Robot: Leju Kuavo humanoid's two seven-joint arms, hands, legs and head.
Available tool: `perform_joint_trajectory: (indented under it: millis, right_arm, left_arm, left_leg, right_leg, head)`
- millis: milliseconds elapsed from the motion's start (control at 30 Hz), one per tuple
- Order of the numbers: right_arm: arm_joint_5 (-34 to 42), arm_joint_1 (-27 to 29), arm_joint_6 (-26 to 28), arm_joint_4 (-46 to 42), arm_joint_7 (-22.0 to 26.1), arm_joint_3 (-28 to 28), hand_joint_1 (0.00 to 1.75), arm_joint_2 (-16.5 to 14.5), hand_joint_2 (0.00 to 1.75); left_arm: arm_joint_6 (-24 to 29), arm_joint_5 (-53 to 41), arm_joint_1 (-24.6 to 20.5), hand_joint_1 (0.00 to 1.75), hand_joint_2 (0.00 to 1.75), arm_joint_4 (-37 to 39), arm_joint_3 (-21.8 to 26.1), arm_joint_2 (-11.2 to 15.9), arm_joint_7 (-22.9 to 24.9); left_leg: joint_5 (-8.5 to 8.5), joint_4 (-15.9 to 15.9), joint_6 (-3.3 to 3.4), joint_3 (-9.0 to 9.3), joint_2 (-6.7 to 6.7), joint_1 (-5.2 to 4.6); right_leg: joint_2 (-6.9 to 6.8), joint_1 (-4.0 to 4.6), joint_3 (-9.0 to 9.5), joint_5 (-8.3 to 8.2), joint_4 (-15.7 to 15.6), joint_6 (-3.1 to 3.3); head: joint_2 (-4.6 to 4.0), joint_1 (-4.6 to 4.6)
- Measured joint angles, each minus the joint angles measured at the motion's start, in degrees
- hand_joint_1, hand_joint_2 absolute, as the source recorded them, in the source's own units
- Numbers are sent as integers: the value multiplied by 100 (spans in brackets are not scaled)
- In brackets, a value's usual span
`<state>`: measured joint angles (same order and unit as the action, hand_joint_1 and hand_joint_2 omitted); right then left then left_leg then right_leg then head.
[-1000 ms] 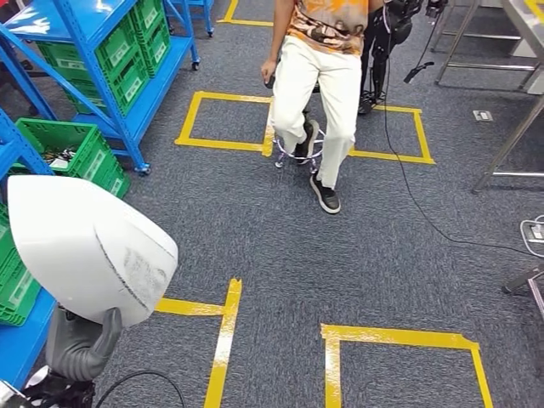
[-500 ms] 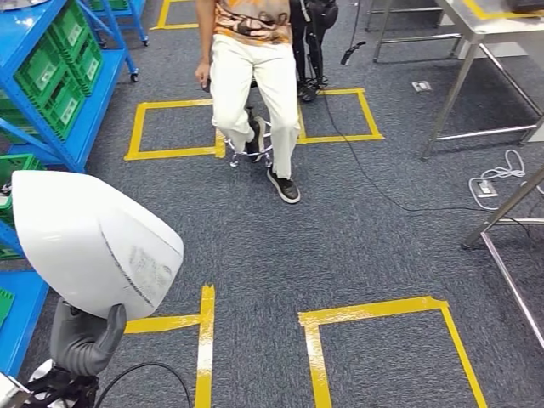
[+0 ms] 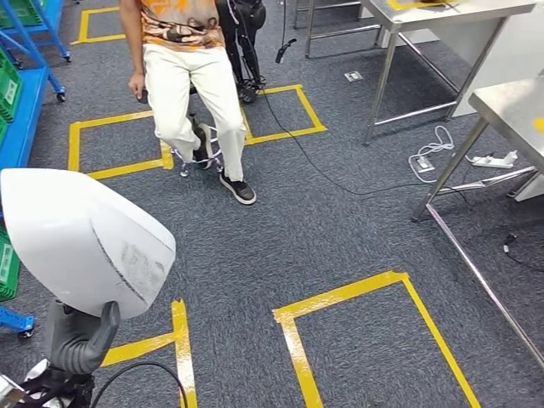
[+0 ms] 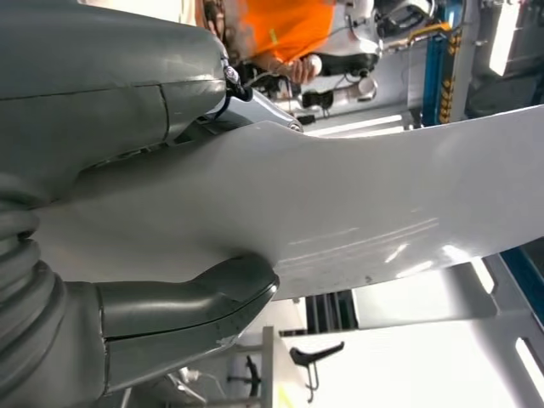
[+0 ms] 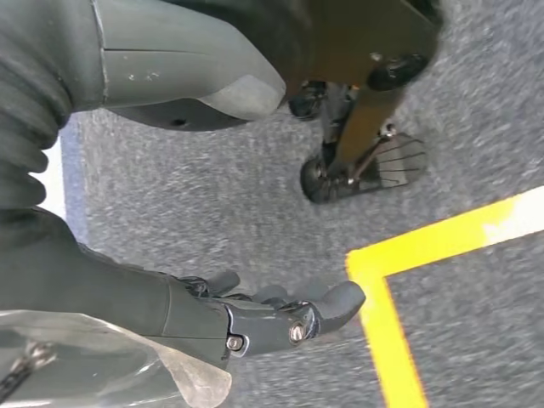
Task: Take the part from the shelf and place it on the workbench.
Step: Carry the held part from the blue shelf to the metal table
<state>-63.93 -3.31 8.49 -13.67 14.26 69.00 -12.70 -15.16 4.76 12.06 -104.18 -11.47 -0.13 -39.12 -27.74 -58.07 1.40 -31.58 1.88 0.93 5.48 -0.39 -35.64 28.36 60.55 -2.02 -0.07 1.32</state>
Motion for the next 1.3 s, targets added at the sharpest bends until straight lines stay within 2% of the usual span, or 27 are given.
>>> perform_joint_trajectory:
  millis: [67, 133, 167, 200, 267, 333, 367, 433, 500, 567, 600, 633, 667, 700, 733, 800, 867, 933, 967, 1000, 1067, 1100, 1133, 1167, 1200, 1233, 1300]
  right_arm:
    - [1, -11, 62, 3, -1, 0, 0, -1, 175]
    - [2, -18, 86, 7, 1, 0, 0, -2, 175]
    - [4, -13, 98, 9, 6, 0, 0, -2, 175]
    - [9, -7, 118, 11, 19, 0, 0, -2, 175]
    - [26, -7, 179, 12, 58, 0, 0, -2, 175]
    - [46, -27, 222, 12, 91, 0, 0, -3, 175]
    - [55, -32, 233, 12, 102, 0, 0, -3, 175]
    - [77, -20, 257, 12, 116, 0, 0, -5, 175]
    - [94, -10, 283, 12, 127, 1, 0, -10, 175]
    - [98, -24, 305, 12, 134, 2, 0, -13, 175]
    - [97, -31, 320, 12, 137, 2, 0, -14, 175]
    - [96, -31, 339, 12, 140, 2, 0, -14, 175]
    - [96, -27, 360, 12, 144, 2, 0, -15, 175]
    - [96, -21, 380, 12, 150, 2, 0, -15, 175]
    - [100, -17, 395, 12, 156, 3, 0, -18, 175]
    - [112, -25, 415, 13, 167, 5, 0, -29, 175]
    - [127, -37, 428, 14, 172, 10, 0, -39, 175]
    - [155, -27, 441, 14, 170, 19, 0, -43, 175]
    - [177, -16, 448, 14, 170, 23, 0, -45, 175]
    - [197, -12, 455, 14, 167, 27, 0, -46, 175]
    - [236, -24, 462, 14, 157, 34, 0, -48, 175]
    - [250, -32, 463, 14, 147, 39, 0, -48, 175]
    - [263, -36, 463, 14, 137, 48, 0, -48, 175]
    - [274, -34, 463, 14, 128, 57, 0, -48, 175]
    - [285, -29, 463, 14, 120, 66, 0, -48, 175]
    - [294, -25, 463, 14, 113, 73, 0, -48, 175]
    - [308, -31, 461, 15, 104, 80, 0, -50, 175]
  left_arm:
    - [22, -22, 32, 175, 175, -9, 7, -11, 4]
    - [34, -40, 56, 175, 175, -12, 11, -12, 7]
    - [39, -44, 59, 175, 175, -12, 13, -12, 7]
    - [45, -45, 59, 175, 175, -12, 14, -13, 7]
    - [61, -47, 66, 175, 175, -16, 16, -13, 8]
    - [75, -46, 79, 175, 175, -25, 23, -13, 11]
    - [81, -46, 86, 175, 175, -28, 26, -12, 13]
    - [90, -48, 91, 175, 175, -35, 32, -12, 14]
    - [100, -50, 98, 175, 175, -50, 37, -11, 14]
    - [110, -50, 129, 175, 175, -61, 45, -6, 13]
    - [115, -50, 150, 175, 175, -62, 48, -3, 13]
    - [121, -51, 169, 175, 175, -62, 49, -1, 13]
    - [128, -52, 183, 175, 175, -62, 50, 1, 13]
    - [134, -53, 191, 175, 175, -63, 50, 2, 13]
    - [140, -54, 196, 175, 175, -66, 50, 3, 13]
    - [149, -58, 204, 175, 175, -73, 50, 9, 11]
    - [158, -64, 224, 175, 175, -89, 50, 16, 7]
    - [167, -70, 236, 175, 175, -106, 50, 17, 3]
    - [175, -73, 233, 175, 175, -113, 50, 17, 3]
    - [186, -71, 232, 175, 175, -117, 51, 15, 3]
    - [213, -68, 246, 175, 175, -123, 57, 12, 10]
    - [223, -67, 260, 175, 175, -123, 60, 13, 17]
    - [231, -67, 269, 175, 175, -123, 61, 15, 24]
    - [235, -67, 274, 175, 175, -123, 62, 18, 30]
    - [238, -66, 274, 175, 175, -123, 62, 19, 32]
    - [240, -66, 273, 175, 175, -123, 62, 19, 33]
    - [245, -67, 272, 175, 175, -123, 63, 20, 38]
  left_leg:
    - [5, 22, 41, 4, -178, -12]
    - [-7, 21, 52, 3, -362, -27]
    - [-13, 20, 49, 6, -444, -30]
    - [-20, 20, 41, 13, -519, -30]
    - [-45, 17, 4, 39, -647, -40]
    - [-74, 5, -50, 61, -752, -66]
    - [-81, 4, -78, 71, -804, -75]
    - [-102, 3, -143, 103, -864, -57]
    - [-266, -192, -203, 57, -641, -25]
    - [-622, -842, -223, -224, -334, -13]
    - [-789, -1247, -222, -420, -271, -13]
    - [-868, -1546, -216, -576, -249, -15]
    - [-833, -1661, -205, -652, -239, -17]
    - [-683, -1548, -187, -625, -221, -19]
    - [-447, -1229, -163, -502, -165, -21]
    - [-64, -453, -113, -190, 151, -7]
    - [24, -74, -101, -49, 366, -8]
    - [24, -14, -87, -37, 261, -16]
    - [40, 25, -62, -21, 184, -11]
    - [55, 64, -32, -5, 96, -1]
    - [66, 108, 13, 13, -93, -4]
    - [61, 108, 23, 12, -187, -12]
    - [56, 108, 26, 11, -282, -19]
    - [49, 107, 24, 13, -374, -21]
    - [41, 106, 16, 18, -457, -20]
    - [30, 105, 2, 29, -534, -18]
    - [-5, 94, -49, 62, -662, -30]
  right_leg:
    - [-379, 4, -343, 341, 691, -30]
    - [-496, -14, -644, 551, 1298, -63]
    - [-517, -22, -652, 507, 1325, -73]
    - [-549, -27, -535, 366, 1117, -76]
    - [-765, -12, -81, 34, 306, -64]
    - [-927, 20, 226, -99, -224, -7]
    - [-922, 42, 252, -87, -277, 29]
    - [-790, 44, 261, -114, -293, 109]
    - [-669, 25, 288, -138, -324, 180]
    - [-532, 19, 299, -151, -336, 228]
    - [-451, 26, 299, -153, -335, 242]
    - [-365, 35, 302, -153, -334, 249]
    - [-277, 43, 308, -153, -332, 252]
    - [-189, 47, 318, -152, -328, 252]
    - [-102, 47, 331, -151, -323, 250]
    - [59, 40, 324, -144, -297, 231]
    - [199, 10, 258, -154, -276, 171]
    - [326, -21, 188, -178, -283, 90]
    - [274, -17, 148, -156, -258, 59]
    - [137, -3, 73, -79, -152, 35]
    - [-273, 18, -224, 246, 402, -3]
    - [-402, 12, -413, 428, 779, -23]
    - [-467, -1, -568, 546, 1096, -44]
    - [-499, -16, -634, 562, 1244, -64]
    - [-529, -30, -589, 477, 1180, -80]
    - [-584, -42, -423, 307, 895, -91]
    - [-840, -42, 44, -3, 110, -84]
  head:
    - [0, 26]
    - [1, 26]
    - [1, 27]
    - [1, 27]
    - [0, 29]
    - [0, 20]
    - [1, 15]
    - [1, 15]
    - [0, -2]
    - [0, -31]
    - [0, -38]
    - [0, -39]
    - [-1, -38]
    - [-1, -39]
    - [0, -39]
    - [1, -35]
    - [1, -32]
    - [1, -34]
    - [1, -32]
    - [1, -18]
    - [1, 7]
    - [1, 18]
    - [1, 19]
    - [1, 20]
    - [0, 22]
    - [-1, 23]
    - [-1, 25]
